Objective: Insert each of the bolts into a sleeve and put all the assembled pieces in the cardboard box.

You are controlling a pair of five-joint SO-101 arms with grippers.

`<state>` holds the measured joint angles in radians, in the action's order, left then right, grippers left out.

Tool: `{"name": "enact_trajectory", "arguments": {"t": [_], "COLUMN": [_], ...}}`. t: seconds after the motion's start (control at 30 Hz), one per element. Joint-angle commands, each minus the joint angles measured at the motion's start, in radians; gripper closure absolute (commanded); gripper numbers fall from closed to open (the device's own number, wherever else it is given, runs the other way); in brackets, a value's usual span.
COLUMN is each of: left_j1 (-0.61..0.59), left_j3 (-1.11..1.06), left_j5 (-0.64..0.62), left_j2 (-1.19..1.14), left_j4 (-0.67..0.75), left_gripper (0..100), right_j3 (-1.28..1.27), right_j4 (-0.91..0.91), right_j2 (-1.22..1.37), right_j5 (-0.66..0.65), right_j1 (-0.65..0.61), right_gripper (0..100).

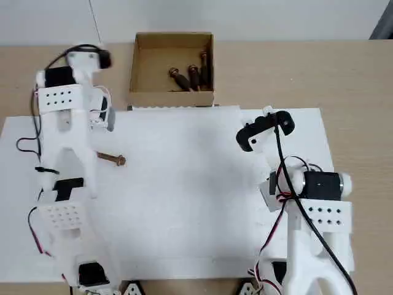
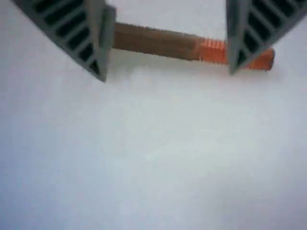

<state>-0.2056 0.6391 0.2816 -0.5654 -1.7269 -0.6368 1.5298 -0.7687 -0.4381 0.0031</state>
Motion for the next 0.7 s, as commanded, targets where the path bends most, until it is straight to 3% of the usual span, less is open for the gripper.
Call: {"name": "enact_trajectory", "arguments": {"t": [0.0, 0.33, 0.67], "left_j1": [0.008, 0.008, 0.009], "left_j3": [0.019, -0.044, -0.097], "left_j5": [0.265, 0.802, 1.143], "left_j2": [0.017, 0.011, 0.011], "left_j4": [-0.026, -0.026, -0.026], "left_gripper": [84, 84, 84], "right_j3": [0.005, 0.005, 0.005], "right_j4": [-0.013, -0.016, -0.012], "right_j2": [-0.022, -0.022, -0.021], "right_j5": [-0.008, -0.002, -0.008], "right_j1": [-0.001, -0.007, -0.008], "right_gripper": [99.5, 99.5, 99.5]}}
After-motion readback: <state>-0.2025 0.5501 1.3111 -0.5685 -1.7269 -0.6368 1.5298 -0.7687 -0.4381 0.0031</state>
